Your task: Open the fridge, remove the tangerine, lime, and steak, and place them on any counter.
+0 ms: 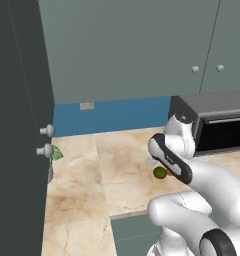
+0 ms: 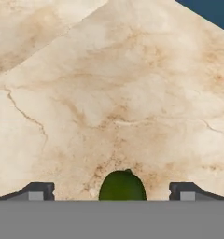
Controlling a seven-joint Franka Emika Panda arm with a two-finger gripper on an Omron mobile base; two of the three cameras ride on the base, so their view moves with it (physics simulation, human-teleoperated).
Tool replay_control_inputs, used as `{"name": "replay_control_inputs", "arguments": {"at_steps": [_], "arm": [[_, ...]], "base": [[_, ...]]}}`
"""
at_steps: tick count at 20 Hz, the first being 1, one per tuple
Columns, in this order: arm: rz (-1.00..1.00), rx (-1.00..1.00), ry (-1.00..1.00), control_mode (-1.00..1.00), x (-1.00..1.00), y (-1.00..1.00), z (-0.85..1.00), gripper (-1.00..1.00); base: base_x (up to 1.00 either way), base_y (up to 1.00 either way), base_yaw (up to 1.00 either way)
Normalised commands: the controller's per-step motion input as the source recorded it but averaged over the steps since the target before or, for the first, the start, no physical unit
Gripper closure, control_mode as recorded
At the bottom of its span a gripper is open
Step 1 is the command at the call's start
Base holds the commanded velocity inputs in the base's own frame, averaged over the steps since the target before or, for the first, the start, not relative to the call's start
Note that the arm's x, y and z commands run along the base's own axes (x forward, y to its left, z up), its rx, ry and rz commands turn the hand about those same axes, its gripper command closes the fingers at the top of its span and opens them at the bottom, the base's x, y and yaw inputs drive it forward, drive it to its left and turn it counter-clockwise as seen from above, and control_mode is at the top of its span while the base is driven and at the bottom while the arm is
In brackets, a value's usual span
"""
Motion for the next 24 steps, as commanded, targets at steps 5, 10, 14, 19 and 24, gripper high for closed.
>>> {"name": "replay_control_inputs", "arguments": {"at_steps": [5, 10, 14, 19, 24], "arm": [[0.00, 0.07, -0.07, -1.00, -0.92, -0.10, 1.00, -1.00], [-0.03, 0.06, 0.00, -1.00, -0.89, -0.15, 1.00, -1.00], [-0.02, 0.03, 0.00, -1.00, -0.69, -0.04, 1.00, -1.00], [0.00, 0.01, -0.06, -1.00, -0.32, 0.00, 0.73, -1.00], [0.00, -0.01, 0.01, -1.00, -0.09, 0.03, 0.03, -1.00]], "base": [[0.00, 0.00, 0.00], [0.00, 0.00, 0.00], [0.00, 0.00, 0.00], [0.00, 0.00, 0.00], [0.00, 0.00, 0.00]]}}
